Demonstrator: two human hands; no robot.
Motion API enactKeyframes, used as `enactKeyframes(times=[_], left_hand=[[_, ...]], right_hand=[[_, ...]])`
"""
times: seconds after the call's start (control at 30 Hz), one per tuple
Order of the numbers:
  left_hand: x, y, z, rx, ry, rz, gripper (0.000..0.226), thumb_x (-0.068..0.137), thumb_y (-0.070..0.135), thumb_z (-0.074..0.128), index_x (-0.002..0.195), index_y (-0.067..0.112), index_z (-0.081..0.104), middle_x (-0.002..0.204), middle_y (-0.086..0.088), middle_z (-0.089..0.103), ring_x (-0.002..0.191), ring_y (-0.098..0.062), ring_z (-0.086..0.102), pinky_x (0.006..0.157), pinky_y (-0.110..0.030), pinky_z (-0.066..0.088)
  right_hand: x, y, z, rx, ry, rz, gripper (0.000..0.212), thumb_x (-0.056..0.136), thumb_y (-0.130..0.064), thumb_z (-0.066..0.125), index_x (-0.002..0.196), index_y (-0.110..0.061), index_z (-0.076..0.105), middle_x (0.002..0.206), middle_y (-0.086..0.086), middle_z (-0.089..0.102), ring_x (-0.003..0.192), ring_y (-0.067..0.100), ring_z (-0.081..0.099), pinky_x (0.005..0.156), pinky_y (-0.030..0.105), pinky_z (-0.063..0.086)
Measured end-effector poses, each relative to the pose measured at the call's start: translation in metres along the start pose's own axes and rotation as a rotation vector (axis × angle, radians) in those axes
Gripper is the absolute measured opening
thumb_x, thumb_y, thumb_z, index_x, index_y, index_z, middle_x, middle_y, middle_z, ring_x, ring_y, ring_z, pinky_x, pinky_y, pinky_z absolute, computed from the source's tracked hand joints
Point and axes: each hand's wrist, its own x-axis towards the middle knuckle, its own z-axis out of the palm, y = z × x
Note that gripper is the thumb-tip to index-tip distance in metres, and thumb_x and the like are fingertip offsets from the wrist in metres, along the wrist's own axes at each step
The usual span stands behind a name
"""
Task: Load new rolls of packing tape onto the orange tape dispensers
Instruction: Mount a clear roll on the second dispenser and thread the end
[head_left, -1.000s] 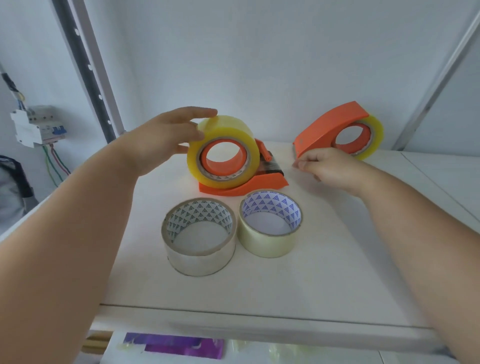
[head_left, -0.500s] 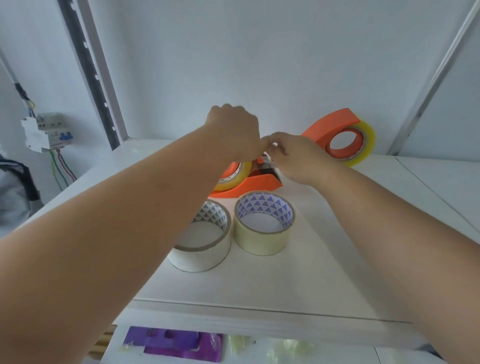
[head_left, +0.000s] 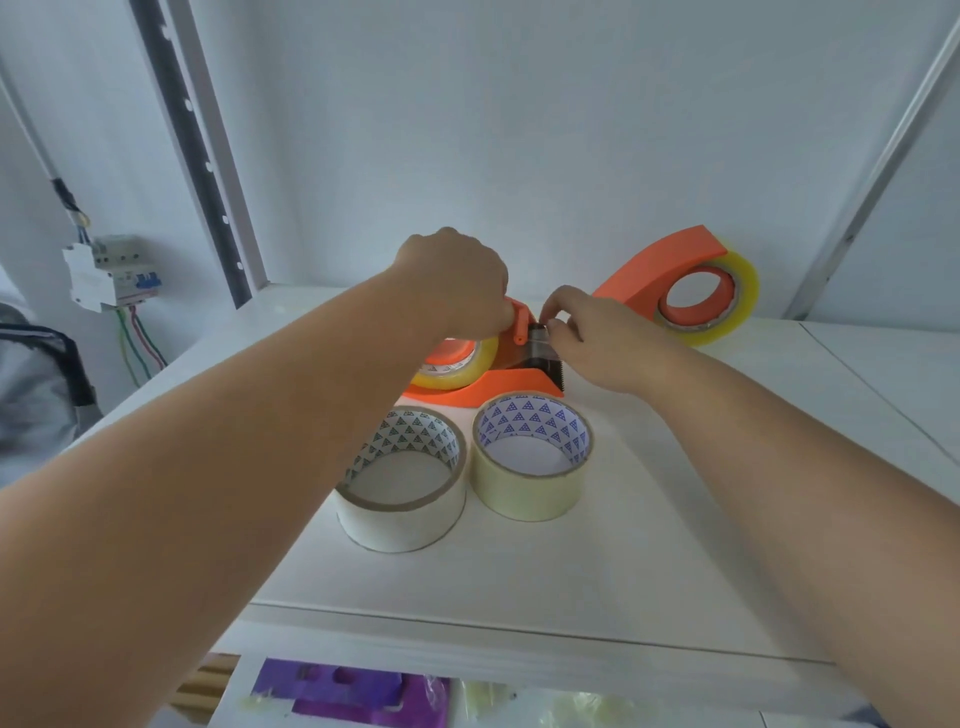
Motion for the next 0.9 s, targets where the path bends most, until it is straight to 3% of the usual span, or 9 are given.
enactKeyframes(times=[0.17, 0.3, 0.4, 0.5, 0.57, 0.67, 0.73, 0.8, 0.9], left_hand=[[-0.001, 0.0, -0.01, -0.039, -0.024, 0.064, 0.041, 0.09, 0.018, 0.039, 0.123, 0.034, 0.058, 0.125, 0.002, 0.055, 0.118, -0.022, 0.046, 0.084, -0.036, 0.042], [0.0, -0.008, -0.018, -0.146, -0.091, 0.072, 0.049, 0.09, 0.002, 0.035, 0.121, 0.031, 0.061, 0.132, 0.004, 0.052, 0.099, -0.015, 0.049, 0.075, -0.026, 0.034], [-0.002, -0.02, -0.023, -0.232, -0.092, 0.04, 0.053, 0.089, -0.001, 0.034, 0.118, 0.034, 0.061, 0.133, 0.001, 0.05, 0.092, -0.014, 0.045, 0.073, -0.025, 0.034], [-0.004, -0.037, -0.024, -0.267, -0.082, 0.053, 0.053, 0.089, 0.001, 0.033, 0.121, 0.035, 0.059, 0.138, 0.003, 0.048, 0.112, -0.016, 0.046, 0.086, -0.025, 0.035], [-0.008, -0.047, -0.023, -0.312, -0.075, 0.039, 0.051, 0.092, 0.005, 0.032, 0.121, 0.036, 0.059, 0.139, 0.002, 0.048, 0.121, -0.019, 0.045, 0.096, -0.028, 0.035], [-0.012, -0.051, -0.022, -0.368, -0.078, -0.001, 0.048, 0.092, 0.008, 0.031, 0.117, 0.037, 0.061, 0.134, 0.003, 0.051, 0.116, -0.019, 0.049, 0.098, -0.033, 0.04], [-0.013, -0.048, -0.025, -0.381, -0.088, -0.031, 0.042, 0.092, 0.012, 0.034, 0.116, 0.033, 0.062, 0.133, 0.003, 0.052, 0.117, -0.019, 0.048, 0.097, -0.032, 0.039], [-0.012, -0.042, -0.029, -0.363, -0.085, -0.053, 0.032, 0.096, 0.024, 0.035, 0.112, 0.021, 0.062, 0.127, 0.0, 0.055, 0.115, -0.021, 0.048, 0.093, -0.033, 0.038], [-0.009, -0.028, -0.029, -0.199, -0.034, -0.062, 0.049, 0.099, 0.043, 0.029, 0.079, 0.007, 0.055, 0.083, -0.007, 0.058, 0.084, -0.025, 0.052, 0.073, -0.033, 0.036]], right_hand=[[-0.009, 0.016, -0.004, -0.028, 0.038, 0.028, 0.026, 0.098, -0.026, 0.034, 0.114, -0.021, 0.054, 0.064, -0.003, 0.051, 0.058, 0.015, 0.049, 0.053, 0.029, 0.034], [-0.017, 0.032, -0.009, 0.014, 0.053, 0.032, 0.026, 0.098, -0.026, 0.036, 0.112, -0.022, 0.059, 0.089, -0.001, 0.062, 0.084, 0.021, 0.057, 0.069, 0.03, 0.04], [-0.022, 0.043, -0.012, 0.03, 0.061, 0.044, 0.025, 0.095, -0.042, 0.043, 0.101, -0.023, 0.058, 0.077, -0.01, 0.057, 0.079, 0.019, 0.055, 0.066, 0.029, 0.039], [-0.027, 0.049, -0.017, 0.045, 0.069, 0.065, 0.063, 0.071, -0.076, 0.037, 0.097, -0.023, 0.057, 0.086, -0.003, 0.064, 0.085, 0.019, 0.06, 0.075, 0.035, 0.047], [-0.029, 0.05, -0.014, 0.06, 0.053, 0.054, 0.078, 0.065, -0.081, 0.027, 0.098, -0.018, 0.058, 0.097, 0.005, 0.067, 0.095, 0.025, 0.062, 0.086, 0.042, 0.048], [-0.028, 0.049, -0.008, 0.052, 0.017, 0.08, 0.076, 0.082, -0.071, 0.018, 0.108, -0.012, 0.059, 0.106, 0.009, 0.066, 0.103, 0.03, 0.058, 0.093, 0.043, 0.045], [-0.025, 0.05, -0.006, 0.006, 0.011, 0.108, 0.05, 0.097, -0.05, 0.026, 0.113, -0.016, 0.059, 0.109, 0.006, 0.064, 0.107, 0.029, 0.056, 0.091, 0.038, 0.043], [-0.022, 0.05, -0.007, -0.083, -0.022, 0.114, 0.031, 0.098, -0.033, 0.036, 0.115, -0.019, 0.058, 0.102, 0.001, 0.06, 0.1, 0.024, 0.056, 0.08, 0.032, 0.041], [-0.016, 0.049, -0.009, -0.198, -0.014, 0.087, 0.033, 0.091, -0.019, 0.046, 0.122, -0.021, 0.057, 0.113, 0.001, 0.062, 0.102, 0.022, 0.056, 0.083, 0.031, 0.044]])
